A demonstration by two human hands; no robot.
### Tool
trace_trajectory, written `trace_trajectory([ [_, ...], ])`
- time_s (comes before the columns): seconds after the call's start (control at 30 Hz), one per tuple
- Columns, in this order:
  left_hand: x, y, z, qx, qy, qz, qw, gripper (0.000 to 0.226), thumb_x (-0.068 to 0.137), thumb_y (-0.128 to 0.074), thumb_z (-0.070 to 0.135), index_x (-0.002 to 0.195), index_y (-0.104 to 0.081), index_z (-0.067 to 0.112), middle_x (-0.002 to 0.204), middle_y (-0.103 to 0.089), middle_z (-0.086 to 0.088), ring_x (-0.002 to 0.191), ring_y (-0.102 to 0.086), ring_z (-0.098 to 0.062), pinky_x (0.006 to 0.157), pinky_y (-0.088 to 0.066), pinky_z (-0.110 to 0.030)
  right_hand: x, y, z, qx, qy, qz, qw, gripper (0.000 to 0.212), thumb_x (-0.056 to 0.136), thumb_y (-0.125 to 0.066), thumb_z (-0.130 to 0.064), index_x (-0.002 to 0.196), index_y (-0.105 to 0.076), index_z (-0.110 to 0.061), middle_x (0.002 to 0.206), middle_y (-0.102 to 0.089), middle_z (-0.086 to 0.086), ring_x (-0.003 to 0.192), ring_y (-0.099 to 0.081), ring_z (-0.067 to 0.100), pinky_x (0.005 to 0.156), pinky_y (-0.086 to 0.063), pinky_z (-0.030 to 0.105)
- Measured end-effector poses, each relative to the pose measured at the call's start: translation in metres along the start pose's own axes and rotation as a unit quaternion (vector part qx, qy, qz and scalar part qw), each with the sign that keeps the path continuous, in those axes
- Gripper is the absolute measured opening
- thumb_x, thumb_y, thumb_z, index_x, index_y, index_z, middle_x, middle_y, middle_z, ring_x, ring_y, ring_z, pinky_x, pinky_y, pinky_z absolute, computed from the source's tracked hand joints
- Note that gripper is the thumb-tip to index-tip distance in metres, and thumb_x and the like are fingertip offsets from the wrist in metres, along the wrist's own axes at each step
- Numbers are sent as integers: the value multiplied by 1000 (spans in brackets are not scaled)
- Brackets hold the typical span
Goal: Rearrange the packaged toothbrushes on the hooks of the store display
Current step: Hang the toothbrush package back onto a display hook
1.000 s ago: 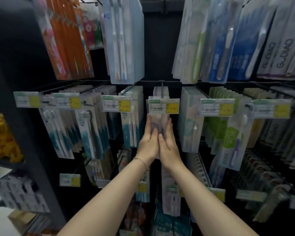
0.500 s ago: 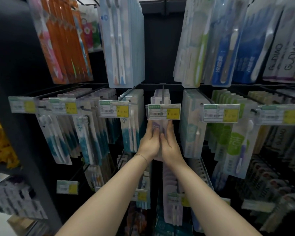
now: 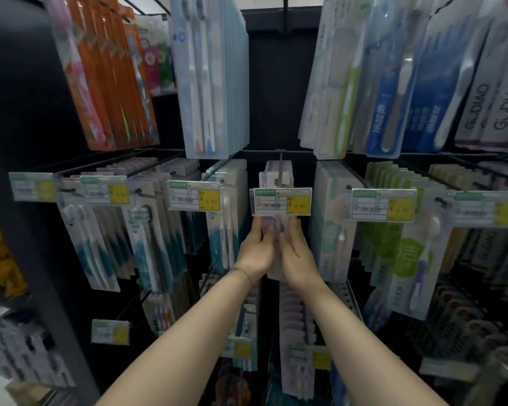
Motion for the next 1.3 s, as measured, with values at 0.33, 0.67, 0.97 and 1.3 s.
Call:
trace_trajectory([
  [0.33,-26,7,-9,254,-62,87,961,19,94,-55,26,107,-51,14,108,-53,-4,99,-54,-22,86,-49,-41,-24,35,4,-273,-28,38,961,26,95,-56,-22,117,-61,-9,116,-55,4,112,-51,20,93,-43,29],
  [0.67,-62,-50,1,411,-141,-22,900,13,95,-50,31,105,-50,22,111,-54,-1,104,-53,-22,83,-46,-39,-74,81,-7,-447,-2,68,892,22,94,-52,-31,108,-62,-17,107,-61,1,102,-55,23,80,-49,37],
  [0.97,-67,-116,16,401,-164,-51,900,15,93,-52,31,103,-49,21,104,-52,1,96,-54,-21,77,-51,-41,-91,151,-5,-472,-12,55,880,25,97,-45,-37,106,-61,-20,105,-62,-1,100,-60,21,76,-51,34],
  [1.3,-66,-191,50,179,-109,20,978,60,99,-56,19,152,-29,24,151,-38,7,132,-38,-4,102,-26,-10,-97,235,4,-361,147,178,903,29,92,-48,-27,111,-63,-11,105,-60,4,97,-56,22,77,-52,34],
])
Point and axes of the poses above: each hand's wrist, its own x-axis towards the middle knuckle, its own y-axis out of the back of the hand, z = x × y, the point moved 3 cm from there along x, towards the middle knuckle
